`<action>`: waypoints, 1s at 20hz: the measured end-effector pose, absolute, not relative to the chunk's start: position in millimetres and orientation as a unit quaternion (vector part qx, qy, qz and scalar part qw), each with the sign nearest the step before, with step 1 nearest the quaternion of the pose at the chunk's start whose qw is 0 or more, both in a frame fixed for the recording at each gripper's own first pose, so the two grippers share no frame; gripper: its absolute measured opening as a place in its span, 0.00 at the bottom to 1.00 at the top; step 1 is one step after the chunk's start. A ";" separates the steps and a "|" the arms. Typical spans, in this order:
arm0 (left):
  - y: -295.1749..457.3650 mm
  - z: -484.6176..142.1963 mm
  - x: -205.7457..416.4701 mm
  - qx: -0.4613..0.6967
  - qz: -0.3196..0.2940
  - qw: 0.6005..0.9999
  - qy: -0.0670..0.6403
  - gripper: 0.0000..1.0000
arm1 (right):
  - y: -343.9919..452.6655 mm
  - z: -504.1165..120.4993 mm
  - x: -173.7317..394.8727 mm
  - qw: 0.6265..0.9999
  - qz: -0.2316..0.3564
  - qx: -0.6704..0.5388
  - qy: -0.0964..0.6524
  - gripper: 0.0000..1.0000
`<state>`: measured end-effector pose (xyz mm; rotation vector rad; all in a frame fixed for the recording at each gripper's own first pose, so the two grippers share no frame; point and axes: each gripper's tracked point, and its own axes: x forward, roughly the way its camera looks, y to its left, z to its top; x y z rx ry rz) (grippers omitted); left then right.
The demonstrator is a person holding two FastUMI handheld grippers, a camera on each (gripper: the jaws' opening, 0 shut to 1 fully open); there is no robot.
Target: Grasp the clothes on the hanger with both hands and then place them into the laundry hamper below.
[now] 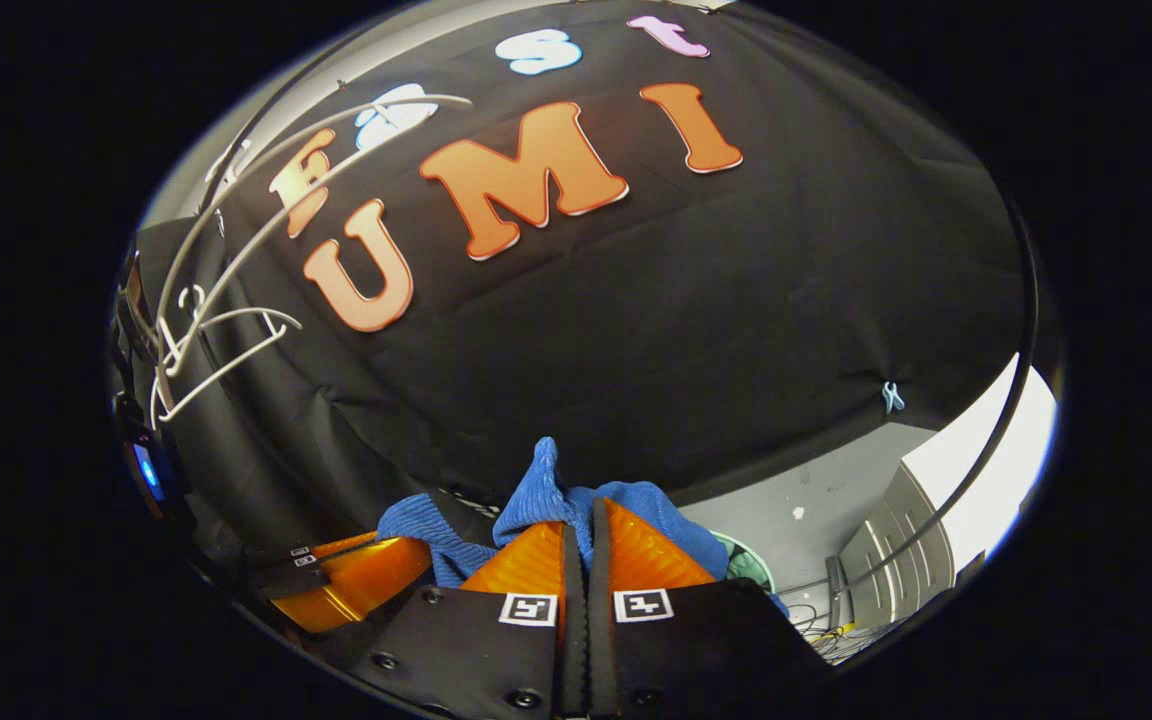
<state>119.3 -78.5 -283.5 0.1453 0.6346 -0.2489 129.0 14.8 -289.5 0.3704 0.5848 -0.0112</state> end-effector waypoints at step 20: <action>-29.4 -497.5 92.4 0.063 -0.040 0.848 0.524 0.05 | -13.1 -525.2 85.5 0.855 -0.051 0.098 0.506 0.11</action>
